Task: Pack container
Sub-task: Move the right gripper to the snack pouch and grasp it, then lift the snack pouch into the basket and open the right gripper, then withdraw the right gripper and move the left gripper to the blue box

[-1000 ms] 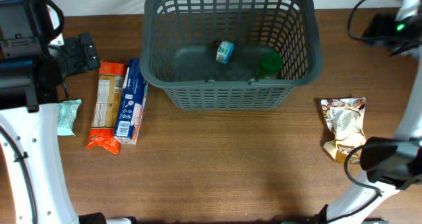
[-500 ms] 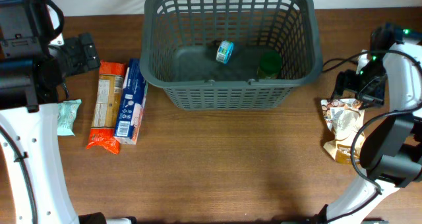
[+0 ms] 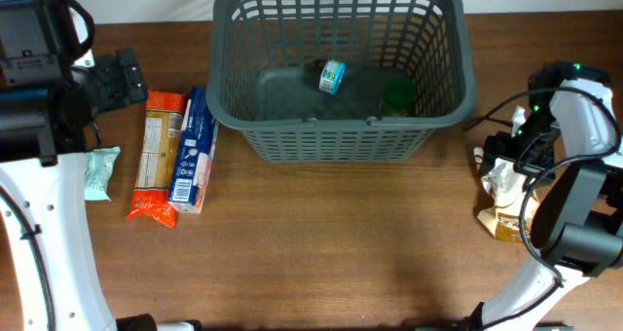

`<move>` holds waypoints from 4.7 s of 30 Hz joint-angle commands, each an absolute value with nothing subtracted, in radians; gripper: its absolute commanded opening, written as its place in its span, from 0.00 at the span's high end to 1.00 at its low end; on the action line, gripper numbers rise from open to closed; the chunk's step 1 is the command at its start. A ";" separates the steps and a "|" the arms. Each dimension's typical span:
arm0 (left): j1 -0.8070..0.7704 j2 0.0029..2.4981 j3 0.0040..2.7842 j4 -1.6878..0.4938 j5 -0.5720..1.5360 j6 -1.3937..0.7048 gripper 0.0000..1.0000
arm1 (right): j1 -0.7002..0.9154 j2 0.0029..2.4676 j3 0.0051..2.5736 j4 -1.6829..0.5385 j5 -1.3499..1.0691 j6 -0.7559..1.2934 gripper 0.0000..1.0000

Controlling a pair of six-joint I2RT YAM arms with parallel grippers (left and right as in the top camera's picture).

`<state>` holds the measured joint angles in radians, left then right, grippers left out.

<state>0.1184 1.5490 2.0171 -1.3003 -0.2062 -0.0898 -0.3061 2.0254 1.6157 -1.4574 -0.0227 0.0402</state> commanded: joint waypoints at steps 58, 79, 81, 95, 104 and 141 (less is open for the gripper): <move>0.123 1.557 2.017 -1.302 -0.199 -0.074 0.01 | -0.401 1.900 1.924 -1.253 -0.076 0.215 0.96; 0.123 1.557 2.017 -1.302 -0.199 -0.074 0.01 | 0.029 1.799 2.598 -1.320 -0.513 -0.276 0.96; 0.123 1.557 2.017 -1.302 -0.199 -0.074 0.01 | 0.093 1.833 2.588 -1.320 -0.512 -0.354 0.96; 0.123 1.557 2.017 -1.302 -0.199 -0.074 0.01 | 0.231 2.207 2.588 -1.336 -0.478 -0.437 0.96; 0.123 1.557 2.017 -1.302 -0.199 -0.074 0.01 | 0.258 2.345 2.588 -1.419 -0.353 -0.376 0.75; 0.106 1.648 2.012 -1.417 -0.067 0.040 0.00 | -0.620 1.858 2.463 -1.539 -0.259 0.141 0.09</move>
